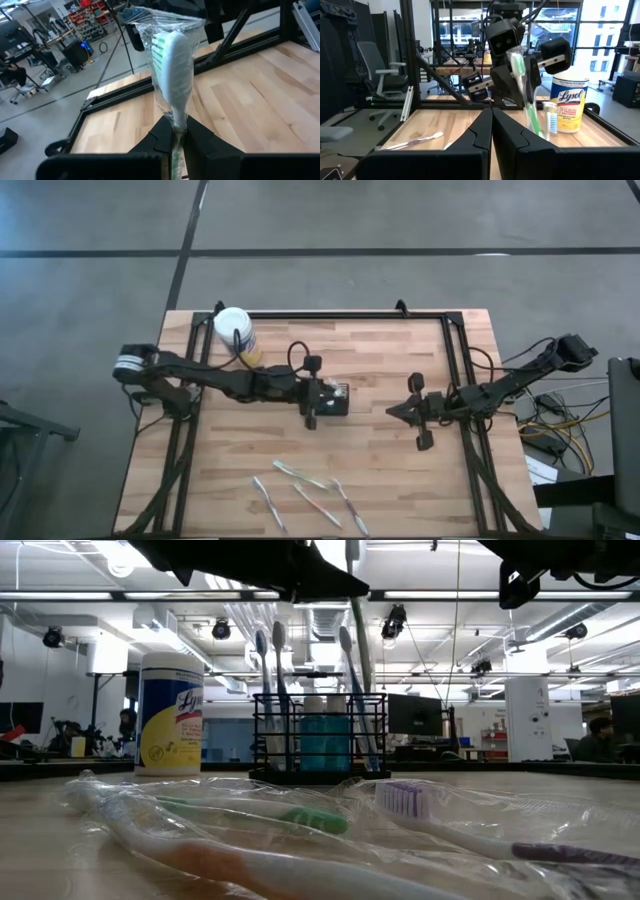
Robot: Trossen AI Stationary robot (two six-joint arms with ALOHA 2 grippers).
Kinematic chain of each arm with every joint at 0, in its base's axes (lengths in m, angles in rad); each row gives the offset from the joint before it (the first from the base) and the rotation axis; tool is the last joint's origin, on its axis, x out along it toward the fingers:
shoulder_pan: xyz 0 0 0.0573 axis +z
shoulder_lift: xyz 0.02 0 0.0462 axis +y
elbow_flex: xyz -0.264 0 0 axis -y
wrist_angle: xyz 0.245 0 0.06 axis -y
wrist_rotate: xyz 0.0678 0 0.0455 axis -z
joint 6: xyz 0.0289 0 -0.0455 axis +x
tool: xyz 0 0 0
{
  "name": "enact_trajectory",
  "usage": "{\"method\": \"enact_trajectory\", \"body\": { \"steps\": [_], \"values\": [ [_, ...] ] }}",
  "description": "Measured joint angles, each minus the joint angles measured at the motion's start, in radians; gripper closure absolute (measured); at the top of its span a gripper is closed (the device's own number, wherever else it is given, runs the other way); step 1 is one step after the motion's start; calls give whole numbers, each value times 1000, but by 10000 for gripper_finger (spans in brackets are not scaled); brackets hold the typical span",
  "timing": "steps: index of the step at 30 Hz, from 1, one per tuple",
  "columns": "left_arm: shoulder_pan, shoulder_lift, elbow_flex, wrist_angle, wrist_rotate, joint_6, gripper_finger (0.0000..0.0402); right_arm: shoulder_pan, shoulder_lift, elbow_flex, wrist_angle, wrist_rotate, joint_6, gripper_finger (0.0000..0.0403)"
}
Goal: Pick & Place toothbrushing station
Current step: Put the right green toothbrush into the mesh organizer
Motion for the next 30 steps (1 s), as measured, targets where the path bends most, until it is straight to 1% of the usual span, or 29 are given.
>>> {"method": "enact_trajectory", "body": {
  "steps": [9, 23, 30],
  "values": [
    [5, 43, 8, 5, -2, -2, 379, 0, 2, 0, -1, 0, 12, 394],
    [18, 46, 2, 1, 6, -22, 378, 0, 2, 1, -2, 0, 14, 394],
    [24, 102, 2, 26, 8, -50, 378, 0, 2, 1, -2, 0, 20, 394]
  ]
}}
